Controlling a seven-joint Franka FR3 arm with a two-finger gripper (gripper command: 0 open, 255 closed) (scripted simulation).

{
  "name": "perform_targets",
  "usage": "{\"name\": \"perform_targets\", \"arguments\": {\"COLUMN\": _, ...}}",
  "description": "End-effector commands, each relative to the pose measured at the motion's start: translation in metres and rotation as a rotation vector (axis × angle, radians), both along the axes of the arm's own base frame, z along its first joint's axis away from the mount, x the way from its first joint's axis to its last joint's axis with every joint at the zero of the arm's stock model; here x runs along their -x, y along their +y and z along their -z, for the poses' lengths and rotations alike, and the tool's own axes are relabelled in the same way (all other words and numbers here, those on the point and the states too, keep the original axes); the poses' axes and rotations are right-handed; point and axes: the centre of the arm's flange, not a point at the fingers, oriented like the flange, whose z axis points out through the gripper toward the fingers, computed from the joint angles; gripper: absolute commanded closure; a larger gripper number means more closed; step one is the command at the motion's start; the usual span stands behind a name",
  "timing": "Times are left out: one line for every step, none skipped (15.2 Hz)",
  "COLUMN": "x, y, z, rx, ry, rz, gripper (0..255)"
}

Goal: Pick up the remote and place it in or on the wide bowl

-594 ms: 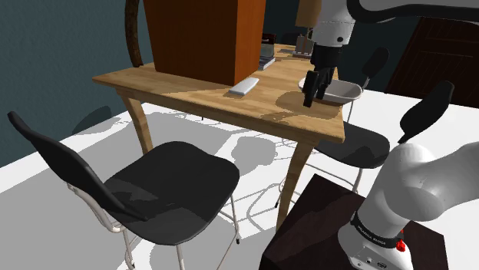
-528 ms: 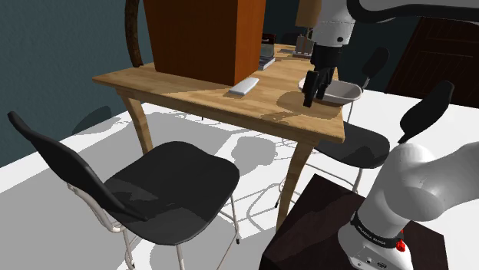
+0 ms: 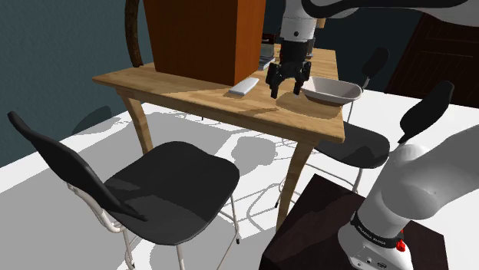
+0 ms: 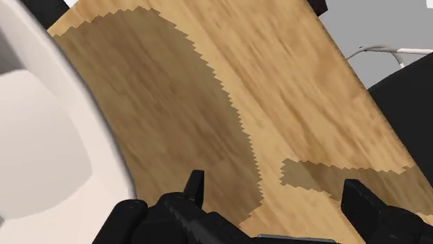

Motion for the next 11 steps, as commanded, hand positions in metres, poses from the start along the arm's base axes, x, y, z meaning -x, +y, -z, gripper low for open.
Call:
{"name": "perform_targets", "arguments": {"x": -0.029, "y": 0.002, "z": -0.001, "rx": 0.0, "ry": 0.0, "rz": 0.109, "gripper": 0}}
{"name": "perform_targets", "arguments": {"x": -0.042, "y": 0.001, "z": -0.001, "rx": 0.001, "ry": 0.0, "rz": 0.16, "gripper": 0}}
{"name": "perform_targets", "arguments": {"x": -0.055, "y": 0.0, "z": -0.002, "rx": 0.001, "ry": 0.0, "rz": 0.212, "gripper": 0}}
{"name": "perform_targets", "arguments": {"x": -0.068, "y": -0.002, "z": -0.002, "rx": 0.002, "ry": 0.0, "rz": 0.263, "gripper": 0}}
{"name": "perform_targets", "arguments": {"x": -0.081, "y": -0.004, "z": -0.003, "rx": 0.003, "ry": 0.0, "rz": 0.314, "gripper": 0}}
{"name": "perform_targets", "arguments": {"x": -0.093, "y": -0.008, "z": -0.003, "rx": 0.003, "ry": 0.0, "rz": 0.366, "gripper": 0}}
{"name": "perform_targets", "arguments": {"x": -0.106, "y": -0.012, "z": -0.004, "rx": 0.004, "ry": 0.0, "rz": 0.417, "gripper": 0}}
{"name": "perform_targets", "arguments": {"x": -0.118, "y": -0.016, "z": -0.004, "rx": 0.005, "ry": 0.0, "rz": 0.468, "gripper": 0}}
{"name": "perform_targets", "arguments": {"x": -0.13, "y": -0.021, "z": -0.004, "rx": 0.005, "ry": 0.0, "rz": 0.52, "gripper": 0}}
{"name": "perform_targets", "arguments": {"x": -0.142, "y": -0.027, "z": -0.005, "rx": 0.006, "ry": 0.0, "rz": 0.571, "gripper": 0}}
{"name": "perform_targets", "arguments": {"x": -0.154, "y": -0.034, "z": -0.005, "rx": 0.007, "ry": 0.0, "rz": 0.622, "gripper": 0}}
